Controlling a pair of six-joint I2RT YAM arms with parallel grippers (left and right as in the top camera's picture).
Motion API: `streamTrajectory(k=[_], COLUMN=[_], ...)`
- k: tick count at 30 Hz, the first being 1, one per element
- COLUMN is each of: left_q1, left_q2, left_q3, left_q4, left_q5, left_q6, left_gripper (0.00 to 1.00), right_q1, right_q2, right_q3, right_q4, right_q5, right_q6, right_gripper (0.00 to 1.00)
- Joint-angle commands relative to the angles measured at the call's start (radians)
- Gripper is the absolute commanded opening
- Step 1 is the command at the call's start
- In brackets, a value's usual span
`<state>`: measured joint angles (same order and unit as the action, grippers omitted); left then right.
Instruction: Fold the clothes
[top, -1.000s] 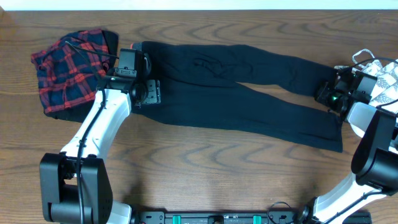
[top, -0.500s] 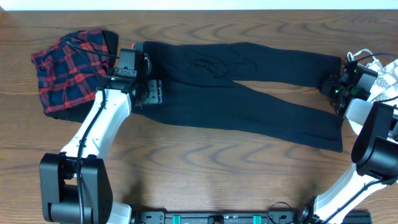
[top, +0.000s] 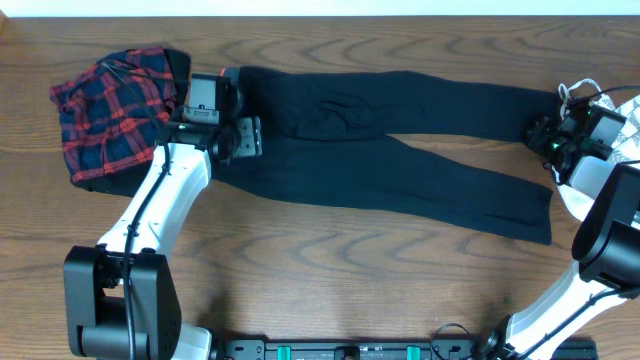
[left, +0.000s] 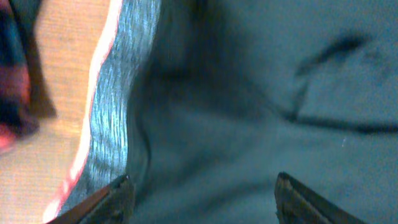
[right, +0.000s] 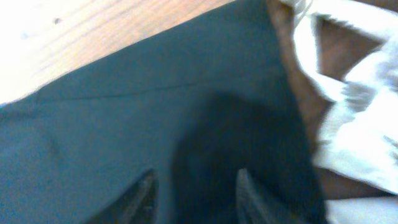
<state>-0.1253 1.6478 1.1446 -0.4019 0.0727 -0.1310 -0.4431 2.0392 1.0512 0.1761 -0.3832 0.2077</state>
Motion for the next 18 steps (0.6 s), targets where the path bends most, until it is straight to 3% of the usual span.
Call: streamTrajectory(k=[1,6,10,14,18], left_q1=[0.005,0.038,0.099,0.178,0.206], left_q2=[0.006,0.006,0.006,0.008,0.012], left_q3=[-0.002,-0.002,-0.002,0.023,0.159], left_q4=[0.075,0.22,0.272,0.271,0.111], left_q5=[-0.032,-0.032,-0.018,0.171,0.204], left_q6=[-0.002,-0.002,-0.092,-0.111,-0.09], left_gripper=[0.75,0.84,0.92,0.98,0.98], right_q1=[-0.009,-0.01,-0.01,-0.014,-0.02], right_q2=[0.026,-0.069,-0.174,-0.268,-0.358], right_q3=[0.003,0.003,0.003,0.003,0.003], right_q4=[-0.017,-0.076,-0.195,-0.401,-0.586], right_q5=[-0.125,-0.115,-0.028,-0.028,-0.029], right_q6=[-0.003,-0.023,-0.023,-0.022,-0.029], right_gripper=[0.61,0.97,0.99,0.99,0.99])
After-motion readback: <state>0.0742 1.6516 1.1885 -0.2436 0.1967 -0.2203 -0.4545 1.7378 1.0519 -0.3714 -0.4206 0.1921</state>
